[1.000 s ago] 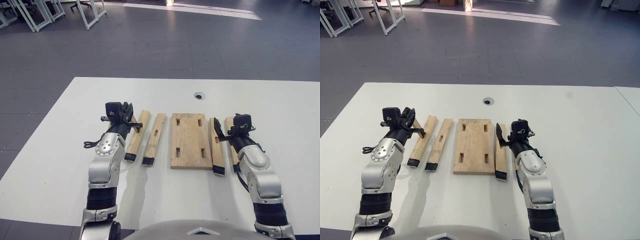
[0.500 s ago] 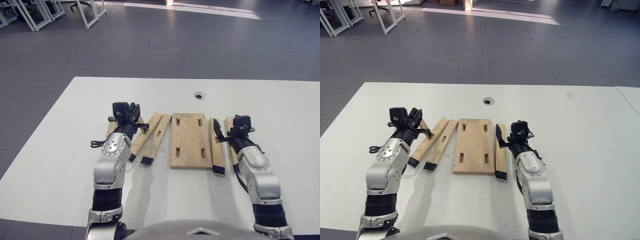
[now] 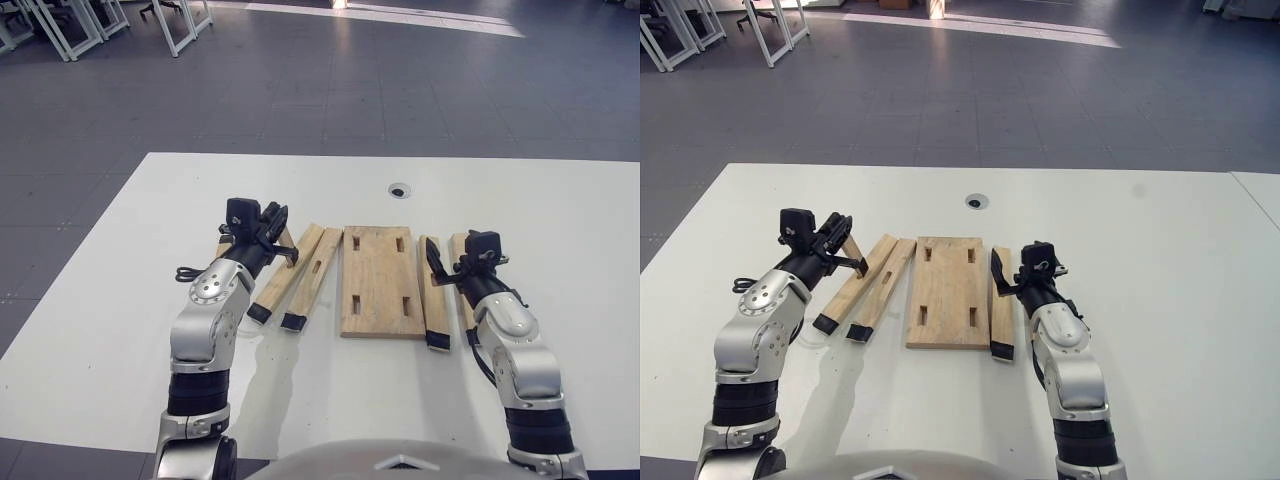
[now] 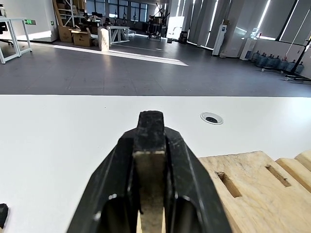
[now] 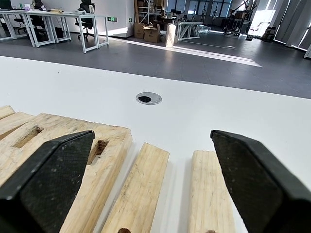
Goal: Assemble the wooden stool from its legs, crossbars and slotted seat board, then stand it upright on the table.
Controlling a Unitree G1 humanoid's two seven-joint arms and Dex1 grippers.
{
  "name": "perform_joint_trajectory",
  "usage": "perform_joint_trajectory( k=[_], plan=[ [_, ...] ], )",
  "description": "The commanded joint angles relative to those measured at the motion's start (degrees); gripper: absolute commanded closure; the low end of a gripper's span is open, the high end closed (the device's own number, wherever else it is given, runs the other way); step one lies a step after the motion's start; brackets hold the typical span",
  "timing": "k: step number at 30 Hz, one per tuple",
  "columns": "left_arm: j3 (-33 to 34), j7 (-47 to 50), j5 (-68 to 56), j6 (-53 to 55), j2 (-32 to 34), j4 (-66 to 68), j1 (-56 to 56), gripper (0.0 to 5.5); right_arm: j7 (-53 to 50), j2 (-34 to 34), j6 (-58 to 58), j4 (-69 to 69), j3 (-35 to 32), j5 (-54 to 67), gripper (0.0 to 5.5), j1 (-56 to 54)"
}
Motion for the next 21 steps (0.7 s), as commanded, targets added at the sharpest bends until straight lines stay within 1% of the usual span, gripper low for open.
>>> perform_joint_trajectory(
  k=[1, 13, 21],
  plan=[
    [-0.18, -0.69, 0.10, 0.69, 0.69, -0.11, -0.75, 5.07, 0.02, 0.26, 0.56, 0.14, 0.33, -0.36, 1.09, 0.35],
    [0.62, -2.78, 0.50, -1.13, 2.75, 3.47, -2.31, 5.07, -0.07, 0.35, 0.64, -0.24, 0.47, -0.41, 1.09, 0.77],
    [-0.87, -3.78, 0.51, -1.37, 2.21, 3.70, 0.16, 5.07, 0.07, 0.13, 0.70, -0.42, 0.38, -0.31, 1.09, 1.02]
  ],
)
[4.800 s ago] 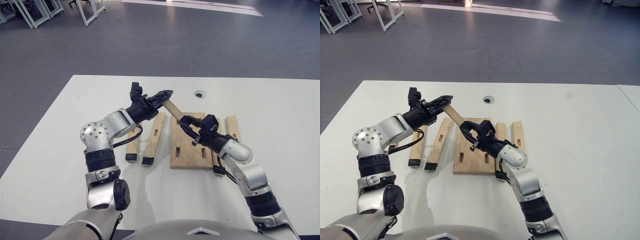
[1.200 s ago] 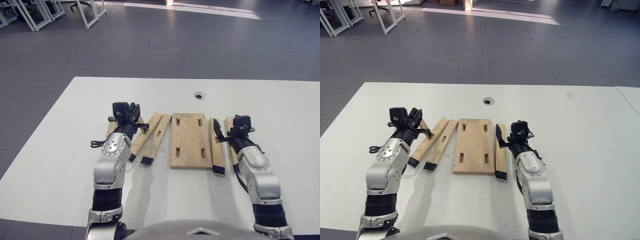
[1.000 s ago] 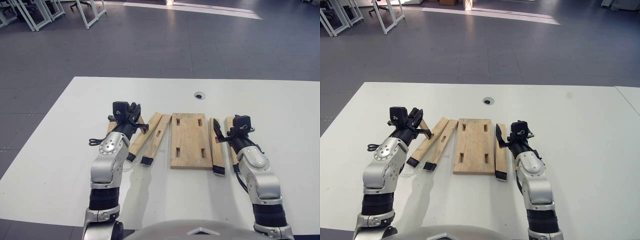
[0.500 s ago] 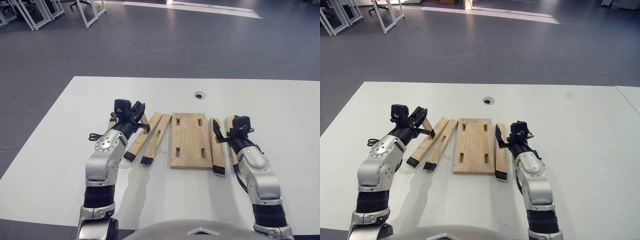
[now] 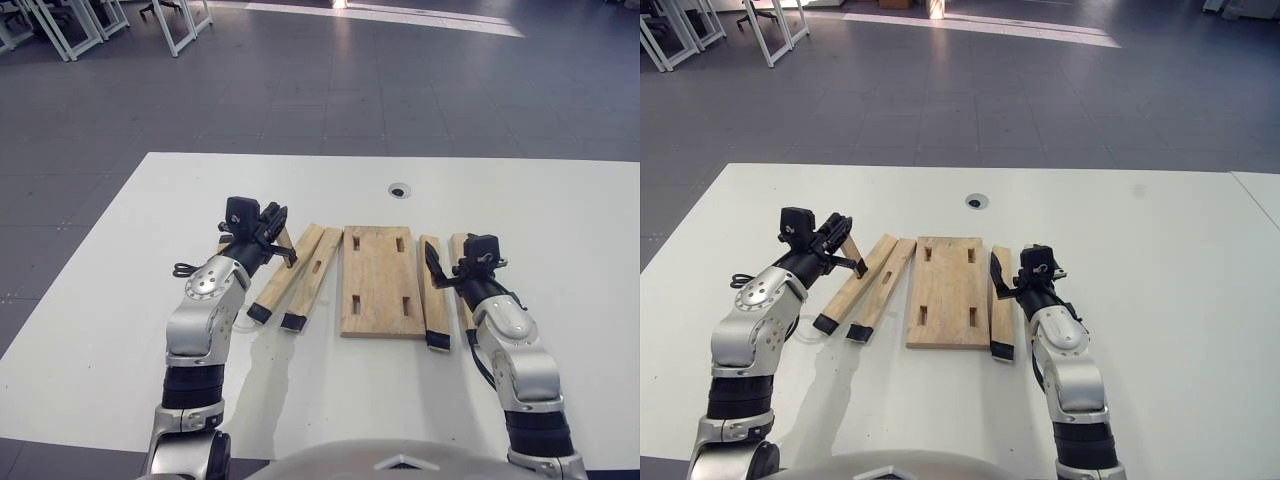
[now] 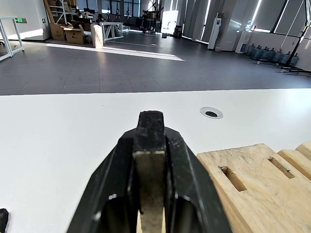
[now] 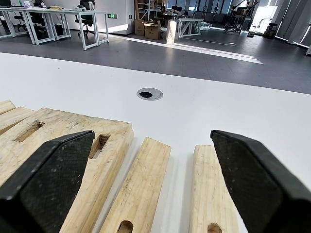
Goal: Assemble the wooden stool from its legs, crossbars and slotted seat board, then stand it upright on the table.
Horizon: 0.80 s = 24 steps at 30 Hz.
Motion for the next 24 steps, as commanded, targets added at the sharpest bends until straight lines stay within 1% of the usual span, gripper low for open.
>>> perform_joint_trajectory(
  k=[1, 7, 14, 17, 21, 24],
  plan=[
    [-0.59, -0.66, 0.47, -0.58, -0.03, 0.45, 1.53, 5.07, 0.09, 0.02, 0.74, -0.42, 0.07, -0.30, 1.09, 0.19],
    [-1.07, -1.38, 1.37, -2.70, 0.41, 2.67, 3.28, 5.07, 0.00, 0.08, 0.92, -0.98, 0.02, -0.24, 1.09, 0.32],
    [1.04, -3.78, 1.36, -7.09, 1.92, 11.88, 4.76, 5.07, 0.15, 0.15, 1.15, -1.57, 0.21, -0.11, 1.09, 0.07],
    [0.87, -3.97, 1.31, -7.34, 1.84, 11.25, 5.17, 5.07, 0.18, 0.05, 1.38, -1.86, 0.10, -0.10, 1.09, 0.13],
    [-1.37, -2.26, 3.41, -9.54, 0.30, 10.03, 9.83, 5.07, 0.05, 0.23, 1.35, -1.72, 0.21, -0.21, 1.09, 0.05],
    [-1.60, 0.01, 3.95, -10.75, -1.38, 11.43, 13.90, 5.07, 0.08, 0.29, 1.28, -1.43, 0.25, -0.19, 1.09, -0.26]
  ],
)
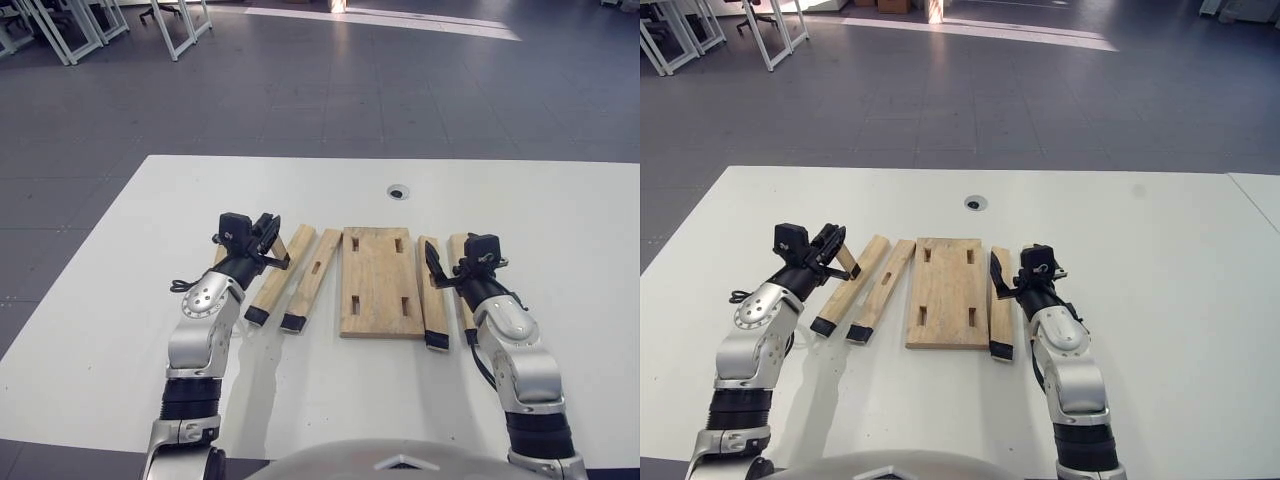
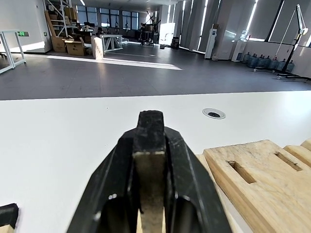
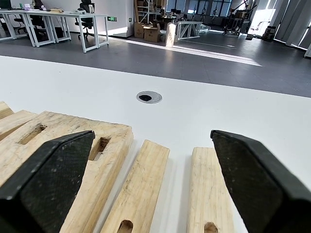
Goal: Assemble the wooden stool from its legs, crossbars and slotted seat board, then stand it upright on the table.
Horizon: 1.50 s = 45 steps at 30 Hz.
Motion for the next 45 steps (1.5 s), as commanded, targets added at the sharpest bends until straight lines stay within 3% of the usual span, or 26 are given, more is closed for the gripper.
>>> perform_joint_trajectory(
  k=[1, 7, 15, 26, 41, 45],
  plan=[
    [-0.66, 4.68, 2.97, 3.68, -2.50, 5.50, 9.62, 5.07, 0.08, 0.23, 0.70, -0.35, 0.23, -0.20, 1.09, -0.57],
    [1.29, 13.41, 1.81, 8.60, -6.27, 1.29, 8.79, 5.07, 0.26, 0.13, 0.71, -0.17, 0.34, -0.25, 1.09, -1.00],
    [-1.78, 21.37, 7.58, 14.50, -7.00, -6.10, 7.52, 5.07, 0.25, 0.33, 0.27, 0.86, 0.58, -0.38, 1.09, -2.00],
    [1.07, 23.25, 8.47, 8.52, -10.82, -8.09, 5.80, 5.07, 0.42, 0.11, -0.27, 1.39, 0.92, -0.42, 1.09, -2.58],
    [1.69, 21.84, 8.81, 15.72, -8.58, -16.44, 0.34, 2.68, -0.19, 0.79, -1.04, 1.67, 1.46, -0.55, 1.09, -1.89],
    [2.17, 22.34, 8.94, 19.43, -8.19, -18.97, -2.55, 2.68, -0.29, 0.90, -1.00, 1.57, 1.54, -0.56, 1.09, -1.75]
  ],
)
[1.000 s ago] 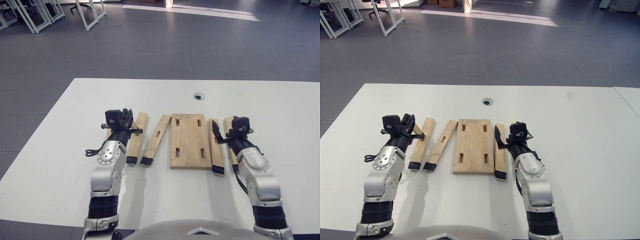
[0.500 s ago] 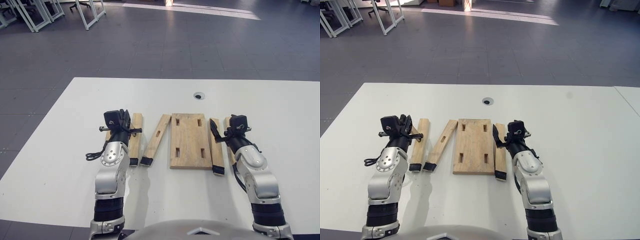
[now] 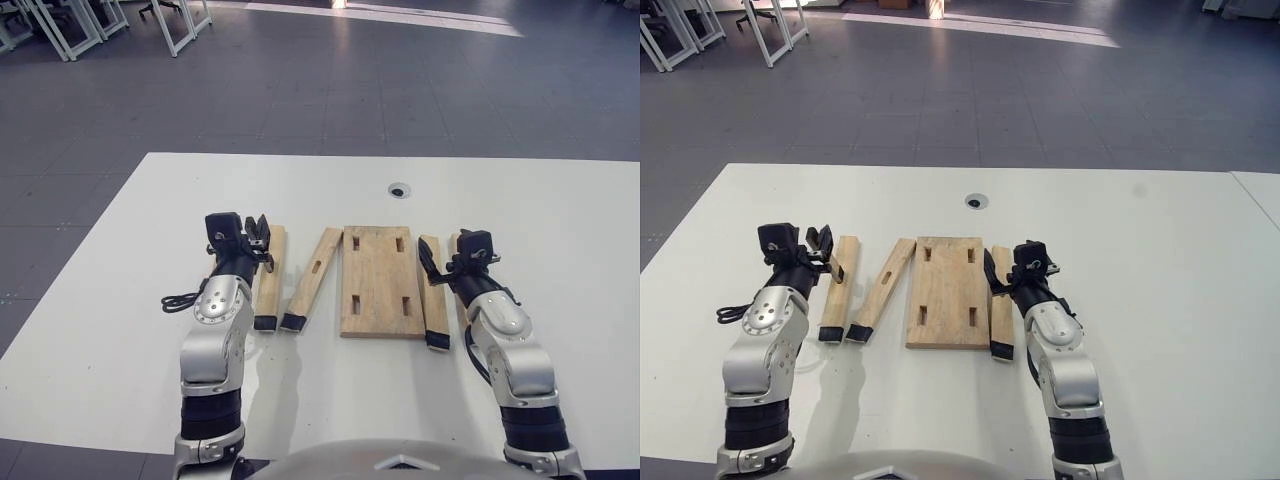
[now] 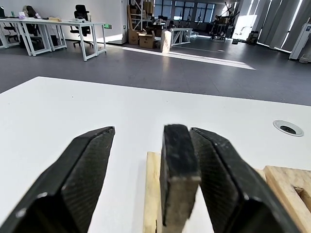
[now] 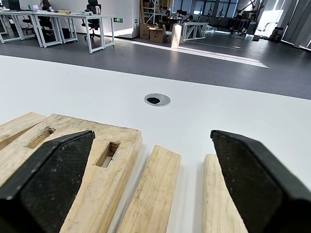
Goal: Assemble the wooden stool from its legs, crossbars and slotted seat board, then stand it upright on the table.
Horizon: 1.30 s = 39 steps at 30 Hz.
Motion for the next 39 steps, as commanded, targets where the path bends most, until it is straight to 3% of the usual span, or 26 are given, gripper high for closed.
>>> perform_joint_trajectory(
  k=[1, 10, 16, 25, 30, 33, 39],
  plan=[
    [0.29, 0.71, 0.38, 3.90, 0.65, -2.97, -3.73, 2.68, -0.27, 0.53, -0.32, -0.09, 0.19, -0.53, 1.09, 0.18],
    [2.95, 0.07, -1.12, 11.50, 2.34, -8.13, -12.42, 2.68, -0.70, 1.05, -0.51, 0.07, 0.28, -0.66, 1.09, 0.39],
    [5.61, -1.13, -3.22, 17.41, 3.91, -1.56, -20.67, 2.68, -1.30, 1.75, -0.13, 0.59, 0.37, -0.73, 1.09, -0.19],
    [6.42, -2.16, -6.64, 24.19, 2.96, -0.11, -23.06, 2.68, -1.65, 1.93, 0.84, -0.02, -0.02, -0.47, 1.09, -0.02],
    [9.53, -1.62, -7.50, 24.99, 8.79, -1.93, -40.43, 2.68, -1.34, 1.71, 1.00, 0.49, 0.16, -0.37, 1.09, -0.57],
    [9.49, -3.20, -6.91, 25.53, 10.72, 1.60, -36.18, 2.68, -1.36, 1.89, 1.03, 0.45, 0.17, -0.23, 1.09, -0.38],
    [4.78, -5.65, -7.78, 20.68, 2.51, 7.62, -13.51, 2.68, -1.33, 2.10, 1.39, 0.72, -0.41, 0.30, 1.09, -0.91]
  ],
)
